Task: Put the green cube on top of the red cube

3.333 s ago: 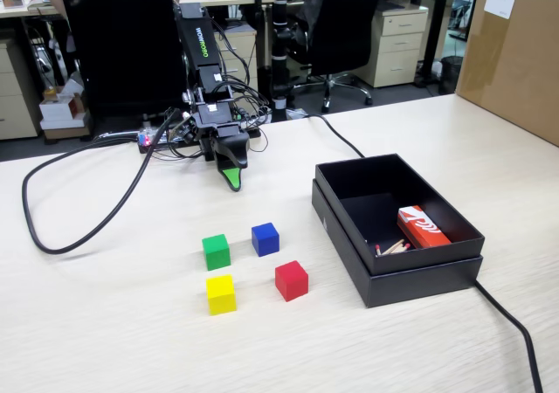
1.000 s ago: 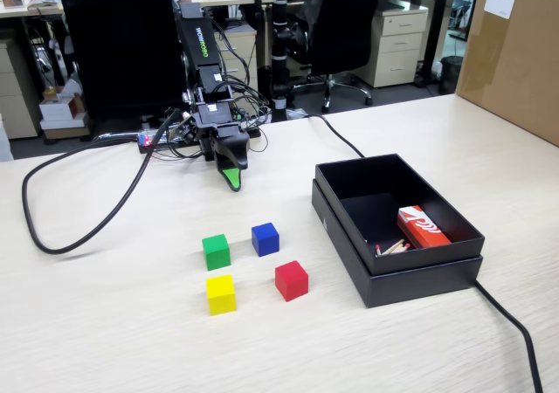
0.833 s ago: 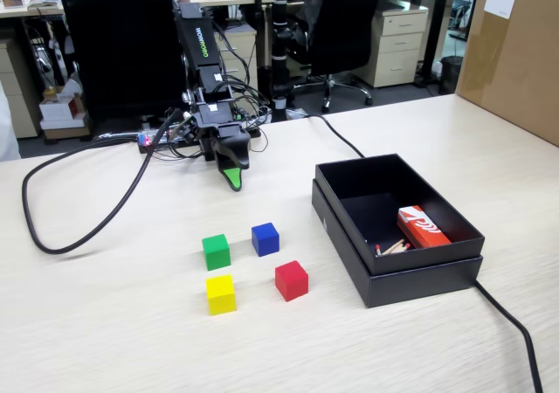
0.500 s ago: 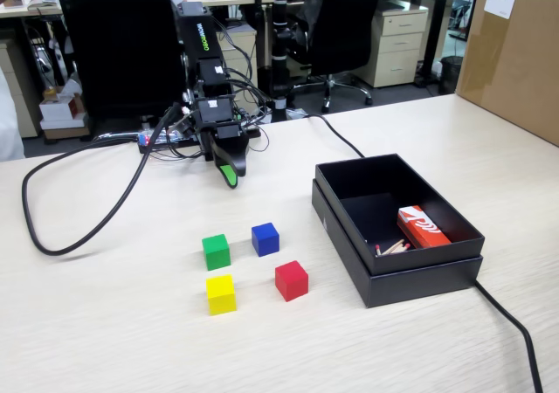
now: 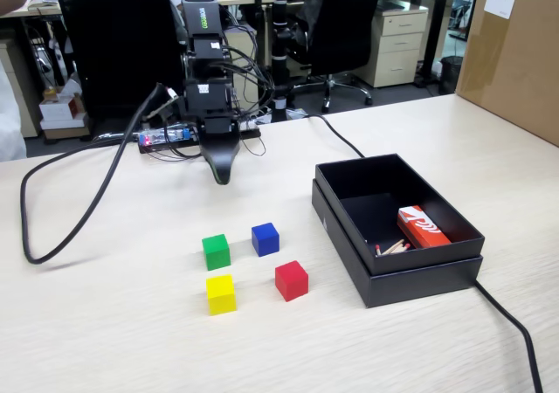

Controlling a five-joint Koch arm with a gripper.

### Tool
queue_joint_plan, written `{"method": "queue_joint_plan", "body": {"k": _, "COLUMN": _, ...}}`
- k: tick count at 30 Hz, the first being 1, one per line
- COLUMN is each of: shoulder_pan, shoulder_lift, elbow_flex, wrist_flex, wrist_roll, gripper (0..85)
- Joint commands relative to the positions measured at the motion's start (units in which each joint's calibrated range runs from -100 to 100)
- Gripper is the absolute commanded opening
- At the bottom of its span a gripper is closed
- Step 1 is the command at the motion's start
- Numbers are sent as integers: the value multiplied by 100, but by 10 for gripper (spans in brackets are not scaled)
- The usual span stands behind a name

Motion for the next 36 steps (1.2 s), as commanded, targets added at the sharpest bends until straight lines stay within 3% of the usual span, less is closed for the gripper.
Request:
{"method": "queue_joint_plan", "body": {"k": 1, "shoulder_pan": -98, "shoulder_lift": 962, "elbow_flex": 1214, "wrist_flex": -241, "wrist_roll": -127, "gripper": 476}}
{"method": "queue_joint_plan", "body": {"k": 11, "shoulder_pan": -254, "shoulder_lift": 3475, "elbow_flex": 2954, "wrist_flex": -258, "wrist_roll": -449, "gripper": 475}}
{"method": "queue_joint_plan", "body": {"k": 28, "shoulder_pan": -137, "shoulder_lift": 5414, "elbow_flex": 3816, "wrist_flex": -258, "wrist_roll": -454, "gripper": 472}}
{"method": "queue_joint_plan", "body": {"k": 36, "shoulder_pan": -181, "shoulder_lift": 5655, "elbow_flex": 3924, "wrist_flex": -387, "wrist_roll": -464, "gripper": 423}}
